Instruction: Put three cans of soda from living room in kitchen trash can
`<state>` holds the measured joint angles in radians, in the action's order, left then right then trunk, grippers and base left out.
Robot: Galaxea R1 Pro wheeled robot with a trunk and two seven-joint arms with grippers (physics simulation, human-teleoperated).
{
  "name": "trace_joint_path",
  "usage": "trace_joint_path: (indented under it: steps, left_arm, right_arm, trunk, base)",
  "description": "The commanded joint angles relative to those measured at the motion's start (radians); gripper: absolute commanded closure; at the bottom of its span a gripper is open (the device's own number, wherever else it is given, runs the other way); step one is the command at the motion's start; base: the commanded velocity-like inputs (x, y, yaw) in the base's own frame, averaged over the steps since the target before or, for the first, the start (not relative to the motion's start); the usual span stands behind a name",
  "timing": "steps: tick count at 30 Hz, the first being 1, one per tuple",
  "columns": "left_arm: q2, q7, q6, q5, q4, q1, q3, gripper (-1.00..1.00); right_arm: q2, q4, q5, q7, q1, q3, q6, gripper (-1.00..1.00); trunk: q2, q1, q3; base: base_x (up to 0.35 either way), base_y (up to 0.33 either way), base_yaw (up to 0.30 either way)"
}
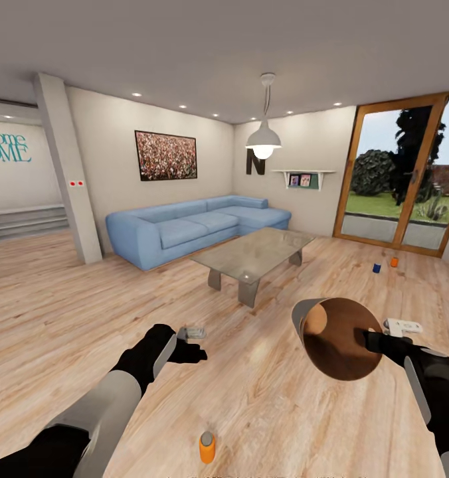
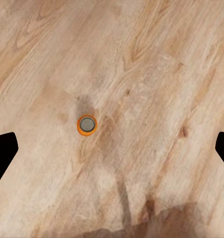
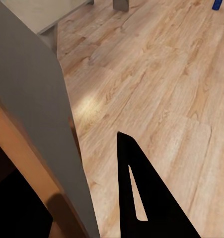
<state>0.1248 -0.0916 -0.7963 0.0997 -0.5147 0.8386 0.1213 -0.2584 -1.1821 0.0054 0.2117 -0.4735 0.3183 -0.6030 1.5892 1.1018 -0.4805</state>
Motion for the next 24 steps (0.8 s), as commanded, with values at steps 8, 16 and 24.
trace_joint_path:
  steps: [8, 16, 24]
  left_arm:
    - [0.000, 0.006, -0.003, 0.011, -0.002, 0.001, 0.004, -1.00]
    - [0.003, -0.003, -0.005, 0.007, 0.008, 0.002, 0.004, -1.00]
    - [0.008, -0.007, -0.040, 0.005, 0.011, 0.003, 0.005, -1.00]
  right_arm:
    - [0.000, -0.002, -0.010, 0.006, -0.002, 0.002, -0.006, 1.00]
    - [-0.003, -0.004, -0.009, 0.005, -0.002, 0.013, -0.005, 1.00]
    - [-0.015, -0.049, -0.007, 0.005, -0.011, 0.021, -0.006, 1.00]
  trunk:
    - [0.036, 0.019, -0.029]
    - [0.092, 0.050, -0.067]
    - [0.148, 0.080, -0.105]
  base:
    - [0.000, 0.000, 0.000]
    - [0.000, 0.000, 0.000]
    - [0.000, 0.000, 0.000]
